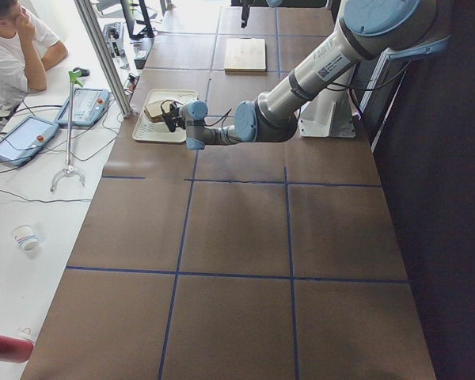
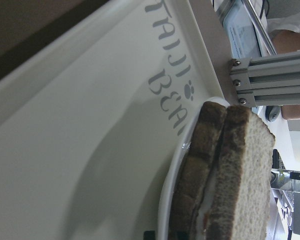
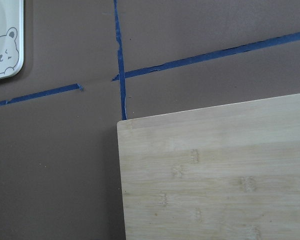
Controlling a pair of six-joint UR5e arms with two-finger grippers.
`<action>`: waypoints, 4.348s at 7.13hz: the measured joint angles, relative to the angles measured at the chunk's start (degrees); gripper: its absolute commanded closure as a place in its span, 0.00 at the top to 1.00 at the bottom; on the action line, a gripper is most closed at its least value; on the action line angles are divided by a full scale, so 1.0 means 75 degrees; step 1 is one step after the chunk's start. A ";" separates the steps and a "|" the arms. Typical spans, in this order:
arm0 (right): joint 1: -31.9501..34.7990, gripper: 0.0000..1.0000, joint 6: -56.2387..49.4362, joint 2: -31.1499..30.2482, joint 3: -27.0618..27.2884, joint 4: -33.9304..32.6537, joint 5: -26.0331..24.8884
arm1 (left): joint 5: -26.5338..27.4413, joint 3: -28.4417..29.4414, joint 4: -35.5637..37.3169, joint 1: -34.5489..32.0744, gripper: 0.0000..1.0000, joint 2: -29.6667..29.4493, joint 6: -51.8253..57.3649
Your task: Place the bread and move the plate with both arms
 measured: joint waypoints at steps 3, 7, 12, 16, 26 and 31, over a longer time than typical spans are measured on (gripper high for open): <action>-0.0011 1.00 0.0000 0.0026 -0.0026 -0.0009 -0.0009 | -0.0397 -0.0509 0.0000 -0.0239 0.55 0.0398 0.0089; 0.0225 1.00 -0.0197 0.0017 -0.0138 -0.0068 -0.0018 | -0.1291 -0.2630 0.0424 -0.0856 0.81 0.1973 0.1180; 0.1402 1.00 -0.3037 0.0016 -0.1658 -0.0141 -0.0047 | -0.2713 -0.8476 0.7188 -0.2783 0.80 0.5118 0.7923; 0.2548 1.00 -0.6302 0.0026 -0.2224 -0.2222 0.0050 | -0.3685 -1.0131 1.0264 -0.4494 0.81 0.7629 1.4329; 0.3523 1.00 -0.9456 0.0169 -0.0392 -0.7041 -0.0206 | -0.5499 -1.0840 1.4326 -0.6584 1.00 0.8845 1.7936; 0.3780 1.00 -0.9457 0.0169 -0.0234 -0.7008 -0.0444 | -0.5526 -1.0830 1.4264 -0.6978 1.00 0.9072 1.7922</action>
